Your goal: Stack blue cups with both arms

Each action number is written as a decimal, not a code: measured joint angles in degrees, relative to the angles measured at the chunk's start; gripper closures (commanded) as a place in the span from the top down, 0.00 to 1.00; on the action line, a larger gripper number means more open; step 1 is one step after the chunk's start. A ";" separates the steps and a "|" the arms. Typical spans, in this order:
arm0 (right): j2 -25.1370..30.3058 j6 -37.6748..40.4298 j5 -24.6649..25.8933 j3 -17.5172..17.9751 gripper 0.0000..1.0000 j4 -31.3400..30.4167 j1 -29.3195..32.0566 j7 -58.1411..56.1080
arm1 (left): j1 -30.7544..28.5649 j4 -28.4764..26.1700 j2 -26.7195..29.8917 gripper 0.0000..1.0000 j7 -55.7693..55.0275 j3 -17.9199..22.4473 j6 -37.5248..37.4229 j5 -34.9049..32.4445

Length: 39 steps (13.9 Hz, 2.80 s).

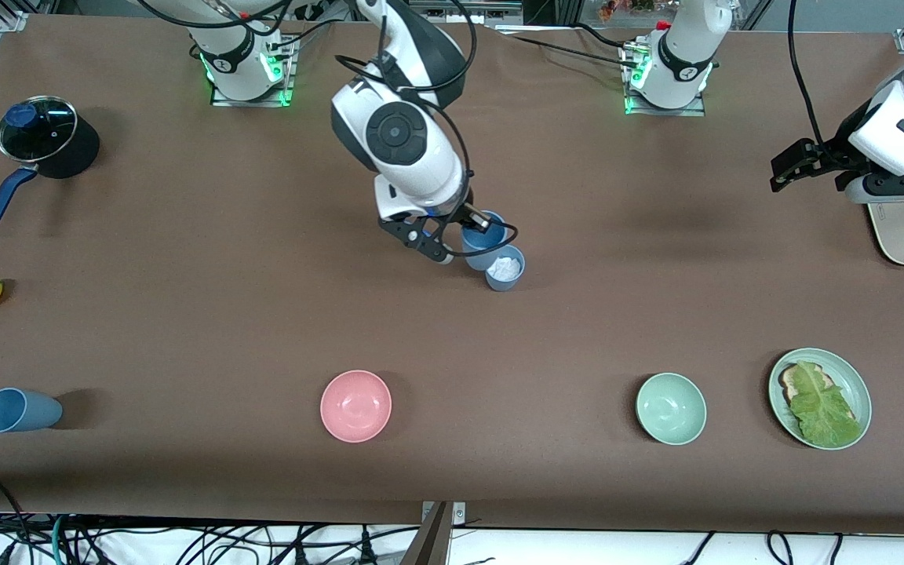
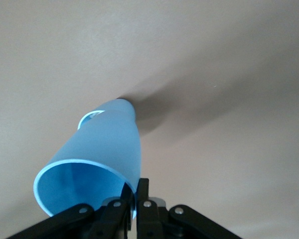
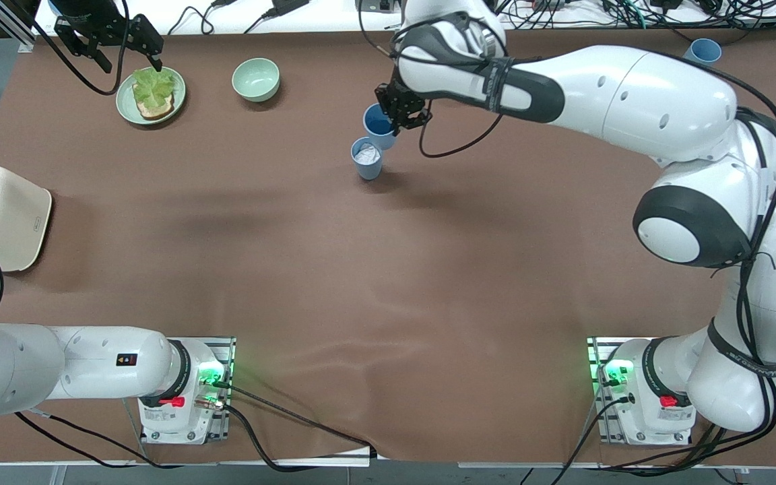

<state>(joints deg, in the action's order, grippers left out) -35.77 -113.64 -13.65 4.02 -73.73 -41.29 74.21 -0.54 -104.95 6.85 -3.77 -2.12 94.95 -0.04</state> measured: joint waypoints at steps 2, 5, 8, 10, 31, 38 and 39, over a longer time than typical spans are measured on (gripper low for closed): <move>-0.88 -2.11 -0.08 0.08 0.00 0.26 -0.44 0.60 | 0.00 0.00 0.00 1.00 0.00 0.00 0.00 0.00; -1.97 -3.43 -0.13 0.50 0.00 0.44 -0.84 1.76 | 0.00 0.00 0.00 1.00 0.00 0.00 -0.02 0.00; -2.52 -3.46 -0.14 0.62 0.00 0.49 -1.55 2.02 | 0.00 0.00 0.00 1.00 0.00 0.00 -0.10 0.00; -2.86 -3.54 -0.15 0.68 0.00 0.50 -2.06 2.33 | 0.00 0.00 0.00 1.00 0.00 0.00 -0.30 0.00; -4.58 -5.28 -0.15 0.39 1.00 0.78 -1.57 2.52 | -0.21 0.00 0.00 1.00 0.01 0.03 -0.94 0.00; -2.90 3.47 -0.10 -0.45 1.00 4.05 0.82 -1.80 | -0.22 0.00 0.00 1.00 0.01 0.03 -1.14 0.00; -1.90 6.94 -0.09 -0.52 1.00 4.23 2.47 -5.66 | -0.22 0.00 0.00 1.00 0.01 0.03 -1.15 0.00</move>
<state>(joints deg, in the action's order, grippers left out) -37.67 -106.71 -13.74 3.50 -69.50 -38.83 68.55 -0.75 -104.95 6.85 -3.77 -2.10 93.80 -0.04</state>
